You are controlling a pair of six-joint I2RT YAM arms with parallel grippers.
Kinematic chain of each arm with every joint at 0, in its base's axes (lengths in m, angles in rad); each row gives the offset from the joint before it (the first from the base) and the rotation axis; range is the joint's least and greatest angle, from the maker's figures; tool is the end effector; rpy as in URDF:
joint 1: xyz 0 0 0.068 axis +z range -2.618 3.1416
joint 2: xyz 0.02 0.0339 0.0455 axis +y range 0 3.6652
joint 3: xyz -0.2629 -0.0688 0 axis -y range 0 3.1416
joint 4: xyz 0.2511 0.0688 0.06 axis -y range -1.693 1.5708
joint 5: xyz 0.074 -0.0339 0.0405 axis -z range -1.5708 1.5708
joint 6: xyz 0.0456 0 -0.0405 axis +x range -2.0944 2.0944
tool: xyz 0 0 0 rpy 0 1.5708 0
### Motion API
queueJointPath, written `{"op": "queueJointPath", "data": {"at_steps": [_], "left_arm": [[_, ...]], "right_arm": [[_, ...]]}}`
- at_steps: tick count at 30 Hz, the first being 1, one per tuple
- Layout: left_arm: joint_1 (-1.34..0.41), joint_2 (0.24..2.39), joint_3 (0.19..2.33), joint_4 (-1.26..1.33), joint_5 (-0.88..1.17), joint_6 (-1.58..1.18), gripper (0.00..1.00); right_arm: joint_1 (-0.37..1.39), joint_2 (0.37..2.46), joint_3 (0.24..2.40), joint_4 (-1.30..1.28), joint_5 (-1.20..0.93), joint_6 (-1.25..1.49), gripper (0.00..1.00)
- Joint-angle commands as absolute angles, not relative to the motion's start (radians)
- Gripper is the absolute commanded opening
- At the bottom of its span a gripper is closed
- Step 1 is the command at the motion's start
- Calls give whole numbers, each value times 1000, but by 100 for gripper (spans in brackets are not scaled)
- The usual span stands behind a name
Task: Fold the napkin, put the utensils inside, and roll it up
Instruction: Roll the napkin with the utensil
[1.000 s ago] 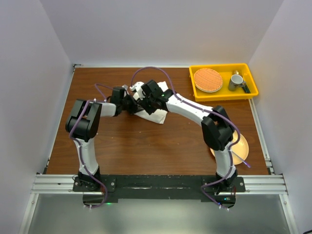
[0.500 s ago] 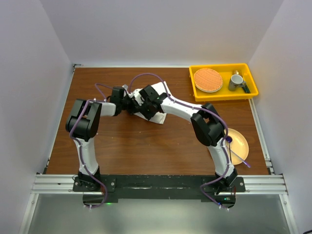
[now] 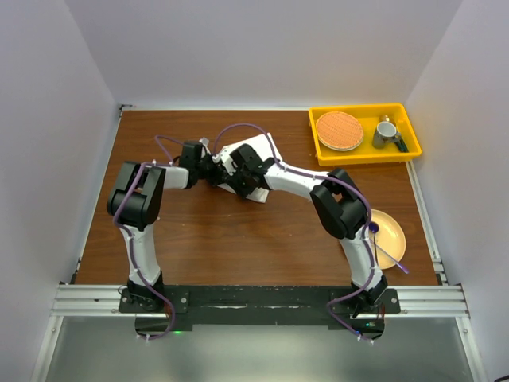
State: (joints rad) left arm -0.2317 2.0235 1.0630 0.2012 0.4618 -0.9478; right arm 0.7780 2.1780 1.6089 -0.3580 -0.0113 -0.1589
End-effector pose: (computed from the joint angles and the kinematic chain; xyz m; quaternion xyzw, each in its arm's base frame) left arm 0.3957 -0.1142 0.0995 -0.2288 0.8694 -0.3884 0.2024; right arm 0.3456 0.3412 0.1490 -0.4299 0.8456 0.1015 0.2996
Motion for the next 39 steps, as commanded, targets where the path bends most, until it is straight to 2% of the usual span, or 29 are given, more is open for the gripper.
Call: {"op": "queueJointPath", "data": {"at_steps": [1, 5, 6, 8, 9, 12, 14, 15, 17, 22, 26, 37, 39], "left_arm": [[-210, 2037, 1038, -36, 367, -838, 0], [-204, 1930, 1065, -83, 319, -776, 0], [-203, 1877, 1068, -87, 299, -753, 6], [-201, 1821, 1075, -120, 273, -730, 14], [-201, 1760, 1078, -142, 241, -706, 23], [-201, 1642, 1065, -190, 165, -671, 39], [-201, 1586, 1049, -222, 126, -664, 46], [-201, 1539, 1028, -250, 106, -669, 66], [-201, 1490, 1003, -299, 69, -714, 74], [-150, 1466, 865, -310, 216, -779, 75], [-107, 1494, 757, -174, 340, -839, 75], [-101, 1585, 700, 69, 370, -949, 76], [-101, 1614, 693, 72, 374, -979, 74]], "right_arm": [[775, 2215, 1511, -338, -23, -79, 35], [773, 2206, 1447, -292, -112, -6, 20], [773, 2203, 1424, -267, -153, 39, 16], [775, 2207, 1414, -252, -205, 112, 13], [773, 2217, 1420, -249, -262, 158, 9], [775, 2220, 1416, -215, -331, 234, 7], [772, 2217, 1407, -181, -397, 305, 6], [767, 2217, 1398, -142, -416, 330, 6], [758, 2218, 1382, -97, -472, 397, 4], [732, 2220, 1347, 57, -571, 524, 3], [723, 2223, 1336, 106, -617, 557, 3], [716, 2215, 1327, 118, -643, 549, 3], [715, 2217, 1330, 118, -641, 549, 3]]}}
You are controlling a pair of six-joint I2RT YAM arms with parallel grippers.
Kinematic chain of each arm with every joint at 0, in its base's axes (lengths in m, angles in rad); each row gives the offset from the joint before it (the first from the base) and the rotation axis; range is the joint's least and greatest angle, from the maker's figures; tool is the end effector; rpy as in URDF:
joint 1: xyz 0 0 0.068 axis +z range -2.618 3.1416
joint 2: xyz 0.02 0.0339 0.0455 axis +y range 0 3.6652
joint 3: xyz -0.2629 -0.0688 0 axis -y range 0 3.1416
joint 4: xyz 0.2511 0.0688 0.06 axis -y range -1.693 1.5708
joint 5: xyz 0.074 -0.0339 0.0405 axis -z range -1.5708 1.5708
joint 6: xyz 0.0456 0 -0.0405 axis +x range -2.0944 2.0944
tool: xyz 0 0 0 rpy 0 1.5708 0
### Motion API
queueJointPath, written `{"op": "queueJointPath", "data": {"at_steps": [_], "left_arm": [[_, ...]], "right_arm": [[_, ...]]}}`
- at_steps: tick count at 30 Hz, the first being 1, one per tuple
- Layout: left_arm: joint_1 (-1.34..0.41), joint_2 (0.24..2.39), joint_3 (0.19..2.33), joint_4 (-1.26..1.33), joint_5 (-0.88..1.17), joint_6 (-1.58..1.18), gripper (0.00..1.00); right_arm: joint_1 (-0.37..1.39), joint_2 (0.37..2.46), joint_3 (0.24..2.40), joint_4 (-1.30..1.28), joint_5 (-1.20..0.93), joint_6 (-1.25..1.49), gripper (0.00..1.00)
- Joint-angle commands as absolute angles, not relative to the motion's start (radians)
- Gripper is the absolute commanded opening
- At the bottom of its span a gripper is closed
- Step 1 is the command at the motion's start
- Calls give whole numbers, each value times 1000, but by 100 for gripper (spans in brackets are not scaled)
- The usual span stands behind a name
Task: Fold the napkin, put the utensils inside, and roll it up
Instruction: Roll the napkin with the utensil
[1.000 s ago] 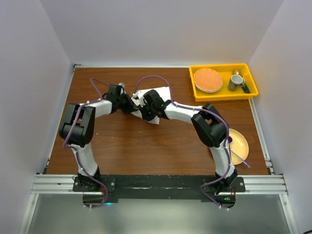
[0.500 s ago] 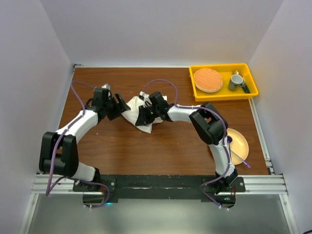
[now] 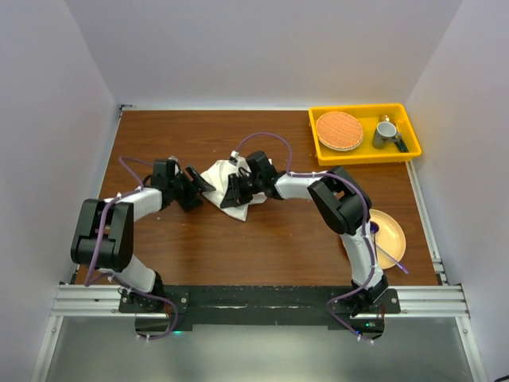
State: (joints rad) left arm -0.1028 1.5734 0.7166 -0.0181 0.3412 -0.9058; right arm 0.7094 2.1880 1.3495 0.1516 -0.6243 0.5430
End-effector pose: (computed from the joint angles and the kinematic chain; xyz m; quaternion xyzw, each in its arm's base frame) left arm 0.3023 -0.0465 0.1361 -0.3088 0.8754 -0.3021 0.2171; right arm 0.3396 0.3267 0.1109 -0.2024 0.8463 0.4635 0.1671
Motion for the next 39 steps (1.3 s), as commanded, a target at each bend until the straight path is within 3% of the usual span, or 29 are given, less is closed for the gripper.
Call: {"op": "queueJointPath", "data": {"at_steps": [1, 4, 8, 14, 19, 20, 23, 28, 34, 39], "left_arm": [[-101, 1624, 692, 72, 376, -988, 71], [-103, 1667, 692, 75, 373, -1019, 62], [-101, 1703, 724, 68, 330, -971, 32], [-103, 1726, 775, 2, 322, -858, 3], [-110, 1680, 769, -98, 327, -815, 0], [-113, 1669, 767, -130, 324, -818, 0], [-117, 1632, 755, -164, 333, -825, 0], [-117, 1600, 767, -204, 327, -801, 0], [-117, 1626, 793, -239, 321, -798, 0], [-117, 1641, 807, -288, 333, -837, 0]], "right_arm": [[713, 2218, 1331, 120, -646, 549, 3], [715, 2220, 1335, 130, -652, 554, 3], [713, 2217, 1341, 97, -646, 526, 5], [715, 2204, 1359, 3, -629, 425, 15], [718, 2137, 1404, -178, -480, 301, 43], [719, 2119, 1408, -210, -456, 292, 53], [744, 2045, 1443, -297, -347, 247, 65], [784, 1971, 1488, -359, -224, 236, 71], [874, 1974, 1535, -362, -160, 236, 72], [1041, 2013, 1572, -335, 195, 150, 71]]}}
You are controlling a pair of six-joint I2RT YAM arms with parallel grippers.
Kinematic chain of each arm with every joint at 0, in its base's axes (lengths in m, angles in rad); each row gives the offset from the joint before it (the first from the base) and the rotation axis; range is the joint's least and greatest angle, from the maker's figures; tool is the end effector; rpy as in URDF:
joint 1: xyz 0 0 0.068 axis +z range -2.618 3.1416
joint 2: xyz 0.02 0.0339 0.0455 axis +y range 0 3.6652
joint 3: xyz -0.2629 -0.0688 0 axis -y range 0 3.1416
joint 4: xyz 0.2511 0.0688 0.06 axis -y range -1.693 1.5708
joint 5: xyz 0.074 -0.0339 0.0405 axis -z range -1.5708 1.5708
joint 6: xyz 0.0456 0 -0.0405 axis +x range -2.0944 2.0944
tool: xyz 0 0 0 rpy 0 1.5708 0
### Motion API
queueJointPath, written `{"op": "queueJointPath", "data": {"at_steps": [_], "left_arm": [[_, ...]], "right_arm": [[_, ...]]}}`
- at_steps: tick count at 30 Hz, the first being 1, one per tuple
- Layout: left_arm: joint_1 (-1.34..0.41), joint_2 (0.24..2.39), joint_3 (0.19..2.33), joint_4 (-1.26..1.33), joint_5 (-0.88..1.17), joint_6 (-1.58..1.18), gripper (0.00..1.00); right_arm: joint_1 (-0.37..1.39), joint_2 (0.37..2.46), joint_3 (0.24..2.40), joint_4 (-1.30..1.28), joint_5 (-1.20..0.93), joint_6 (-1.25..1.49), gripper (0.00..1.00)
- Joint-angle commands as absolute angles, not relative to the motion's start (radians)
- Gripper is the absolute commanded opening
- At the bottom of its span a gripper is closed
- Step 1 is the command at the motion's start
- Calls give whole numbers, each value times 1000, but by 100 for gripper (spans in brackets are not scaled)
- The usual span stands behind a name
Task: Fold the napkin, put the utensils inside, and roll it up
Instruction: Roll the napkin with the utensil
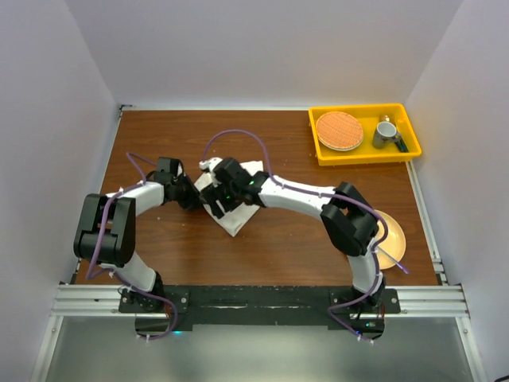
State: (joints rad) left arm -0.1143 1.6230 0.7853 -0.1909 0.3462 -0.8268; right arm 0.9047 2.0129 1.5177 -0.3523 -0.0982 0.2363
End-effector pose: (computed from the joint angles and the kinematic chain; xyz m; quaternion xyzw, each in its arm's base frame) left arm 0.3029 -0.0503 0.1295 -0.2878 0.9056 -0.2675 0.1599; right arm 0.2813 0.3652 0.1951 -0.3228 0.8768 0.2295 0.2726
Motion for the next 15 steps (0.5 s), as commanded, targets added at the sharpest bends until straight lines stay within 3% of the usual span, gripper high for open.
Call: {"op": "queueJointPath", "data": {"at_steps": [1, 8, 15], "left_arm": [[-117, 1641, 813, -296, 331, -848, 0], [-109, 1678, 868, -373, 330, -871, 0], [-94, 1701, 905, -417, 357, -894, 0]], "right_arm": [[1058, 2016, 1562, -321, 239, 134, 71], [1143, 2049, 1497, -186, 413, -11, 70], [1152, 2089, 1416, -109, 431, -98, 61]]}}
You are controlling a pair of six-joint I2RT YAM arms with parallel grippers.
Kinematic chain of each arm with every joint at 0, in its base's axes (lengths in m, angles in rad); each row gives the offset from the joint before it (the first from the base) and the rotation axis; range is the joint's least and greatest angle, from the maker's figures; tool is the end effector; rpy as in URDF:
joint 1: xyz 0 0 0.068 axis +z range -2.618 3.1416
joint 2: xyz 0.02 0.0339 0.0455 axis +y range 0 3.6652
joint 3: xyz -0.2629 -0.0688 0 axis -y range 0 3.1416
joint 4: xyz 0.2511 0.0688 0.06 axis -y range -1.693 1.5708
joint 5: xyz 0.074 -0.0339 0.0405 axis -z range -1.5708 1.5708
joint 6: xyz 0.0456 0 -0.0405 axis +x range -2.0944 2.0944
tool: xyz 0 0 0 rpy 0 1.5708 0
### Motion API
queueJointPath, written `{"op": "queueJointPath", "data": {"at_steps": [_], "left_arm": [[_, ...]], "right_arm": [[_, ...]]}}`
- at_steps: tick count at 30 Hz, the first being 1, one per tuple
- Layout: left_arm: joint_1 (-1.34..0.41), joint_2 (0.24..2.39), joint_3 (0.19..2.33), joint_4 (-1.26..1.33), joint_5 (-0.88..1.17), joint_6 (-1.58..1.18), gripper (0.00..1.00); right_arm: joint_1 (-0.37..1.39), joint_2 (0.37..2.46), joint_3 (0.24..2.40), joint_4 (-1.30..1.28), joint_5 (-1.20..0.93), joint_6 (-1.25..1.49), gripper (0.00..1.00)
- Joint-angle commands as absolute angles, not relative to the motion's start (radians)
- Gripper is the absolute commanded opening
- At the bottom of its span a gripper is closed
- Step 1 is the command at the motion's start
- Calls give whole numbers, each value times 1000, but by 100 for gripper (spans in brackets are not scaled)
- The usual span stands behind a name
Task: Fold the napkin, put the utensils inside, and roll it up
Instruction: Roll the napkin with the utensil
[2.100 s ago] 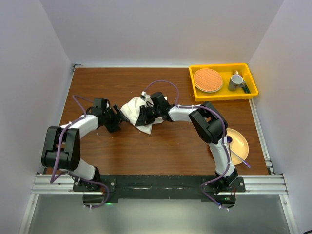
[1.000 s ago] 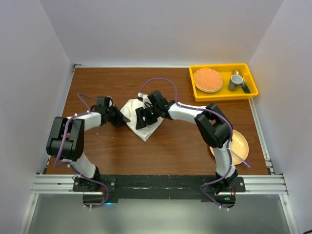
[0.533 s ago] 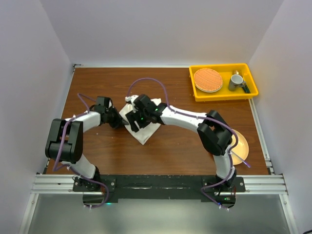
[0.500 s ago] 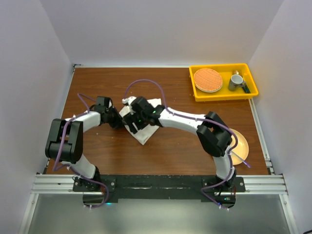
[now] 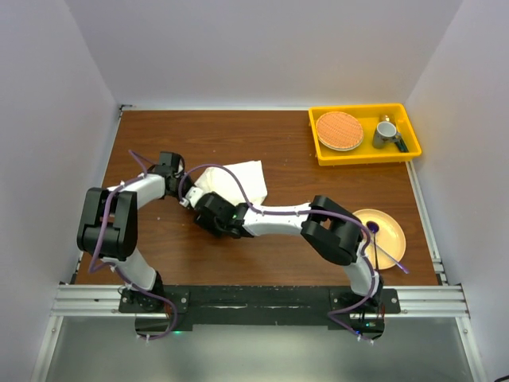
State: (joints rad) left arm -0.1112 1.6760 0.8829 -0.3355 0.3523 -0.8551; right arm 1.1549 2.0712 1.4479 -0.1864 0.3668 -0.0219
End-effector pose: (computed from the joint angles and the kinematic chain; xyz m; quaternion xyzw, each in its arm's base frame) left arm 0.3128 -0.0508 0.1326 -0.3133 0.9088 -0.2517 0.1118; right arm 0.2030 0.4192 0.1619 -0.4503 0.7970 0.0531 0.3990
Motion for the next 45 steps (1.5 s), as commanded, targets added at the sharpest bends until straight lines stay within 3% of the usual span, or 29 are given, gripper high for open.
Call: {"op": "queueJointPath", "data": {"at_steps": [1, 5, 6, 9, 16, 17, 19, 22, 26, 31, 35, 41, 45], "left_arm": [[-92, 1701, 905, -420, 359, -896, 0], [-78, 1713, 910, -430, 364, -891, 0], [-75, 1716, 910, -431, 364, -885, 0], [-69, 1727, 897, -401, 379, -865, 0], [-58, 1697, 838, -275, 373, -767, 0], [-58, 1672, 816, -262, 368, -762, 4], [-58, 1646, 799, -218, 364, -750, 13], [-58, 1600, 792, -198, 350, -713, 36], [-58, 1488, 793, -205, 279, -657, 51], [-58, 1315, 753, -192, 238, -632, 53], [-58, 1256, 724, -109, 267, -666, 49], [-58, 1419, 796, -25, 392, -721, 29], [-60, 1470, 839, -21, 391, -739, 35]], "right_arm": [[1151, 2094, 1410, -95, 433, -110, 59], [1151, 2106, 1404, -80, 442, -140, 45], [1146, 2108, 1413, -83, 439, -141, 36], [1121, 2126, 1459, -129, 365, -127, 22], [982, 2175, 1537, -261, -46, -36, 2], [945, 2184, 1549, -276, -92, -25, 0], [902, 2230, 1610, -351, -247, -8, 0], [861, 2302, 1696, -432, -405, 35, 0], [781, 2379, 1753, -452, -622, 126, 0], [703, 2476, 1781, -431, -842, 262, 0], [690, 2505, 1807, -433, -851, 322, 0], [681, 2496, 1781, -359, -842, 385, 0], [684, 2462, 1767, -336, -818, 359, 0]]}}
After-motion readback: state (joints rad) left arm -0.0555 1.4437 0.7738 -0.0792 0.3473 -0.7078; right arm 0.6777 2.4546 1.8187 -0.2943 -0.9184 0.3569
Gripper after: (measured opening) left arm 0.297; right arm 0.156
